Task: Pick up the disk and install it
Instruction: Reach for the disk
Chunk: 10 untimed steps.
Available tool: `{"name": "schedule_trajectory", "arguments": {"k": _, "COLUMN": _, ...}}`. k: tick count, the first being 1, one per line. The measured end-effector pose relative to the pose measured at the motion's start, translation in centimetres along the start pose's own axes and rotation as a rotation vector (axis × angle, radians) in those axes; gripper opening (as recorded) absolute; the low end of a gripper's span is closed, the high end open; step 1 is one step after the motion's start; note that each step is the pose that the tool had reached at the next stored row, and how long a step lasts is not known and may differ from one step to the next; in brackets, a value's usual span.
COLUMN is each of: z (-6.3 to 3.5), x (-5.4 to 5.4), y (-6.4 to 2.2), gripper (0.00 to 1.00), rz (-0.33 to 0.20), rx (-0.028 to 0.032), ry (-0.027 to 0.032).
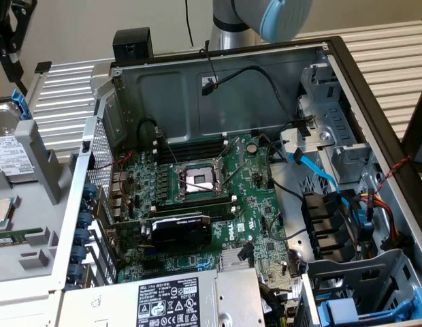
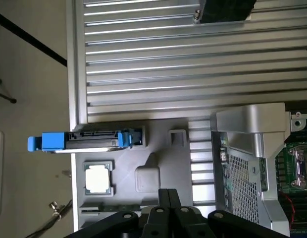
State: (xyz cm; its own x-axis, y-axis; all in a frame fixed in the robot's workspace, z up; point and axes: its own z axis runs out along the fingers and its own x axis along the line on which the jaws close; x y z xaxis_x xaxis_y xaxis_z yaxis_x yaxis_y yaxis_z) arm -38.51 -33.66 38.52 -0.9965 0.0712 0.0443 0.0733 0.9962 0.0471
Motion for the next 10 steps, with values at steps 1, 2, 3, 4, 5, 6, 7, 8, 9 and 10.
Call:
{"name": "schedule_trajectory", "arguments": {"k": 1, "z": 0.03, "x": 0.1, "y": 0.27, "gripper": 0.11, "rz": 0.000, "rx": 0.0018, "ry": -0.0001}}
{"name": "schedule_trajectory", "arguments": {"k": 2, "z": 0.05, "x": 0.4, "y": 0.46, "gripper": 0.11, "rz": -0.001, "rx": 0.0037, "ry": -0.0001}}
{"name": "schedule_trajectory", "arguments": {"k": 3, "z": 0.07, "x": 0.5, "y": 0.66, "gripper": 0.11, "rz": -0.002, "rx": 0.0064, "ry": -0.0004}}
{"name": "schedule_trajectory", "arguments": {"k": 4, "z": 0.09, "x": 0.7, "y": 0.88, "gripper": 0.11, "rz": -0.003, "rx": 0.0093, "ry": -0.0004}}
{"name": "schedule_trajectory", "arguments": {"k": 5, "z": 0.13, "x": 0.8, "y": 1.11, "gripper": 0.11, "rz": -0.004, "rx": 0.0119, "ry": -0.0006}}
{"name": "schedule_trajectory", "arguments": {"k": 6, "z": 0.16, "x": 1.0, "y": 1.36, "gripper": 0.11, "rz": -0.004, "rx": 0.0144, "ry": -0.0009}}
{"name": "schedule_trajectory", "arguments": {"k": 7, "z": 0.19, "x": 1.1, "y": 1.61, "gripper": 0.11, "rz": -0.005, "rx": 0.0162, "ry": -0.0012}}
{"name": "schedule_trajectory", "arguments": {"k": 8, "z": 0.22, "x": 1.3, "y": 1.87, "gripper": 0.11, "rz": -0.005, "rx": 0.0171, "ry": -0.0011}}
{"name": "schedule_trajectory", "arguments": {"k": 9, "z": 0.25, "x": 1.6, "y": 2.13, "gripper": 0.11, "rz": -0.006, "rx": 0.0175, "ry": -0.0011}}
{"name": "schedule_trajectory", "arguments": {"k": 10, "z": 0.27, "x": 1.9, "y": 2.34, "gripper": 0.11, "rz": -0.006, "rx": 0.0176, "ry": -0.0011}}
